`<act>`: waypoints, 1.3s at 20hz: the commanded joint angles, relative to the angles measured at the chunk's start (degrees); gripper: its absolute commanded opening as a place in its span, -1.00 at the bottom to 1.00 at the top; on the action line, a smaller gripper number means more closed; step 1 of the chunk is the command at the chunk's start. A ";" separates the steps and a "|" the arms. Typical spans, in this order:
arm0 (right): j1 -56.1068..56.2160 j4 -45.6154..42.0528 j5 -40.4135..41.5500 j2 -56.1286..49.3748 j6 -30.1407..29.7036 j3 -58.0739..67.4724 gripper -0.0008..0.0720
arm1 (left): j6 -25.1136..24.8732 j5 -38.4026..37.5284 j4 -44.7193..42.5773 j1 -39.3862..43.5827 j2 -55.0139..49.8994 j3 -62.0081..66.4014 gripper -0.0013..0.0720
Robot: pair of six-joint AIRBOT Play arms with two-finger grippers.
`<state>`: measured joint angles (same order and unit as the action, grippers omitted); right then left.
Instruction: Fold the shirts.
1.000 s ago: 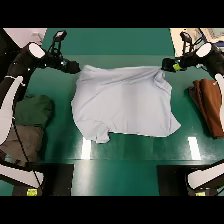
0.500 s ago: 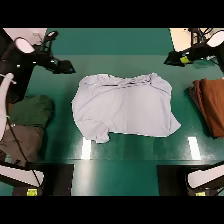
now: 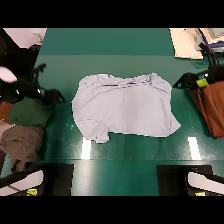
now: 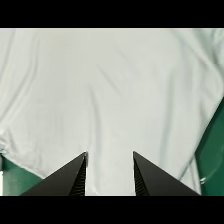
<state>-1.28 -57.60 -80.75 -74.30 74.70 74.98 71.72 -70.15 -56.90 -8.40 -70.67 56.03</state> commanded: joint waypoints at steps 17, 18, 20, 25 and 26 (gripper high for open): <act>-1.70 0.15 2.25 16.63 -0.66 -14.45 -0.03 | -2.99 21.05 14.88 9.29 4.63 -23.06 -0.88; -1.70 -1.73 0.85 16.63 -0.63 -14.49 -0.03 | -2.64 20.39 14.91 9.29 4.63 -22.75 -0.91; -1.70 -8.61 -2.08 16.63 0.68 -14.60 -0.03 | -2.75 16.85 14.78 9.29 4.70 -20.63 -0.91; -10.58 -12.44 -1.64 16.63 1.18 -25.20 -0.03 | -3.19 9.55 12.04 9.31 4.68 -12.90 -0.91; -13.92 -12.41 0.07 16.59 1.14 -28.50 -0.03 | -3.19 9.42 12.07 9.31 4.68 -12.07 -0.91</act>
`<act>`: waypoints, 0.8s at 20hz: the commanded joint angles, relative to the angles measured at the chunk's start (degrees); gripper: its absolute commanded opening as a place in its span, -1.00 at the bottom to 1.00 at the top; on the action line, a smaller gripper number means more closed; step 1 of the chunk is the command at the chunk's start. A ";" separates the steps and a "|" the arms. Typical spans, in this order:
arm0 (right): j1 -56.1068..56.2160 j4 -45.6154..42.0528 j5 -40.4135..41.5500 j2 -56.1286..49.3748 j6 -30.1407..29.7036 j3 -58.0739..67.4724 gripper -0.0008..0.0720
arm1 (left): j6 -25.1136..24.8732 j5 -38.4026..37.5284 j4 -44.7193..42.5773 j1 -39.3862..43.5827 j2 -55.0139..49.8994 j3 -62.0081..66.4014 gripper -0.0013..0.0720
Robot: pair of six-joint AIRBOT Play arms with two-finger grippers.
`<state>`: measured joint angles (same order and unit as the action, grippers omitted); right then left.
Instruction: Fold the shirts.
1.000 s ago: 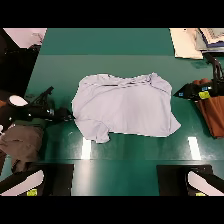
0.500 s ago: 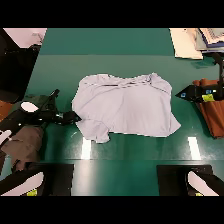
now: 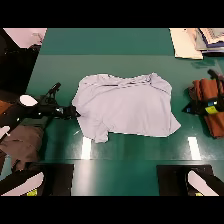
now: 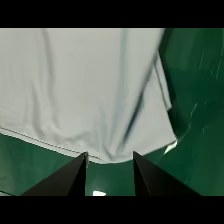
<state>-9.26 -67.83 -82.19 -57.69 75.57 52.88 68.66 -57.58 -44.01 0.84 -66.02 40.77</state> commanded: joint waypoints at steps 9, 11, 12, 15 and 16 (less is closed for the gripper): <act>-16.33 15.50 7.93 -12.39 -9.64 -19.58 -0.03 | -0.09 -3.15 -0.83 0.07 0.02 3.50 -0.91; -16.33 17.27 8.76 -13.90 -9.79 -18.64 -0.03 | -0.07 -3.17 -0.81 0.07 0.02 3.50 -0.91; -16.31 17.27 8.81 -14.16 -9.81 -17.99 -0.06 | -0.07 -3.17 -0.81 0.07 0.02 3.50 -0.91; -16.33 17.14 9.07 -12.94 -10.19 -17.05 -0.68 | -0.04 -3.21 -0.81 0.07 0.02 3.50 -0.91; -16.31 17.09 9.18 -11.80 -10.75 -17.05 -0.93 | 0.04 -3.52 -0.83 0.07 0.02 3.50 -0.91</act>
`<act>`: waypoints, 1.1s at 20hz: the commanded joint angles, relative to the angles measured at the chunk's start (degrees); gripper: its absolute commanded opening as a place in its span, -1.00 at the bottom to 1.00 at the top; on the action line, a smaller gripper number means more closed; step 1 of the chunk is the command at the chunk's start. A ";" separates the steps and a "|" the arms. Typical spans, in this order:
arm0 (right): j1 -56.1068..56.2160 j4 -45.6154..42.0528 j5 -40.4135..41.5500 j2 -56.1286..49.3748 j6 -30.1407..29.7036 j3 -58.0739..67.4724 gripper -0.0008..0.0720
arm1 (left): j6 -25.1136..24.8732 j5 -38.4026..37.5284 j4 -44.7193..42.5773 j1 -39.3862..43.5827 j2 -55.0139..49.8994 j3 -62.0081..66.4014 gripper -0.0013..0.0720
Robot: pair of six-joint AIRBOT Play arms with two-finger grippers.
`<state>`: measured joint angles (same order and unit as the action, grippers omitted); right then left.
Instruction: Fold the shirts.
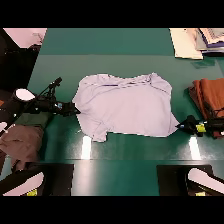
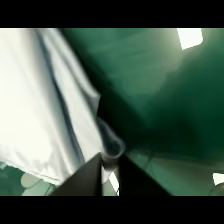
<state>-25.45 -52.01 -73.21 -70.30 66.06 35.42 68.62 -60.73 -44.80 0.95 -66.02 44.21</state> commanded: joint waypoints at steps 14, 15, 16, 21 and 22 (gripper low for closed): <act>-0.13 7.26 5.46 27.10 6.97 43.30 -0.94 | 4.70 -4.13 -2.16 -0.04 17.38 50.29 -0.91; -0.13 7.26 5.42 27.45 6.95 47.47 -0.94 | 4.94 -4.07 -2.19 -0.04 17.38 55.47 -0.91; -0.13 7.28 5.16 27.47 6.97 51.08 -0.94 | 4.96 -4.09 -2.19 -0.04 17.38 59.95 -0.91; -0.13 6.67 2.45 27.39 6.99 64.43 -0.94 | 10.91 -5.95 -2.05 -0.04 17.38 77.70 -0.91; -0.13 5.44 1.31 27.17 7.02 66.79 -0.94 | 12.41 -7.02 -1.81 -0.04 17.38 79.67 -0.91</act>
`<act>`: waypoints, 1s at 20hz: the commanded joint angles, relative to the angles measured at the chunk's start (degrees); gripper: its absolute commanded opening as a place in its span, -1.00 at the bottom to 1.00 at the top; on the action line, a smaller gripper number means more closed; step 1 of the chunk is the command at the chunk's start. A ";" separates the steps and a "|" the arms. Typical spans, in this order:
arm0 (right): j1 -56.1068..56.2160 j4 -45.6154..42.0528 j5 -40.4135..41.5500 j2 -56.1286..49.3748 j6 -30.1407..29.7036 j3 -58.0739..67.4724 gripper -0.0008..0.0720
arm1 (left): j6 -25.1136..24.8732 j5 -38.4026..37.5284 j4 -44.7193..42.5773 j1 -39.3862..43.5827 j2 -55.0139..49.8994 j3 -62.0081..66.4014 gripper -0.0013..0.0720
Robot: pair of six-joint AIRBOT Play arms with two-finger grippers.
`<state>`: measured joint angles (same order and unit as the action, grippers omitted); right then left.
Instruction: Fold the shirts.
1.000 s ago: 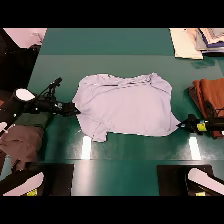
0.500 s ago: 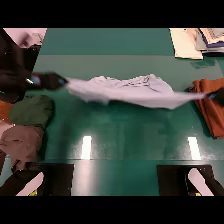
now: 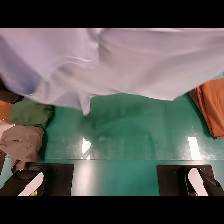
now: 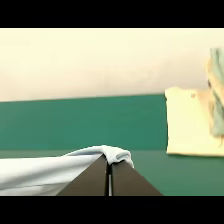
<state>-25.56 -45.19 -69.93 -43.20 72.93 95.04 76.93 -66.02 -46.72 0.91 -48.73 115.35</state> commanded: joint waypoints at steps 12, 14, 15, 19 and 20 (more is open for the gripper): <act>7.08 -11.82 -26.84 -21.92 5.73 14.25 -0.94 | 8.09 -12.48 -7.10 0.00 -5.11 -22.77 -0.91; 12.72 -18.58 -27.19 -27.58 5.77 7.98 -0.94 | 7.32 -12.44 -9.22 0.00 -10.08 -28.65 -0.91; 15.30 -22.18 -27.21 -30.73 5.92 5.16 -0.94 | 6.38 -12.41 -9.60 0.00 -13.27 -31.17 -0.91; 21.20 -24.46 -24.15 -43.54 6.75 -0.85 -0.94 | 3.56 -9.01 -9.90 0.00 -27.93 -34.34 -0.91; 22.05 -24.46 -22.01 -46.80 6.75 -0.87 -0.94 | 3.02 -6.62 -9.88 0.00 -31.23 -34.34 -0.91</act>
<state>-7.20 -66.98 -94.78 -81.58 79.29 97.34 82.06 -76.16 -55.64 0.93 -71.16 83.53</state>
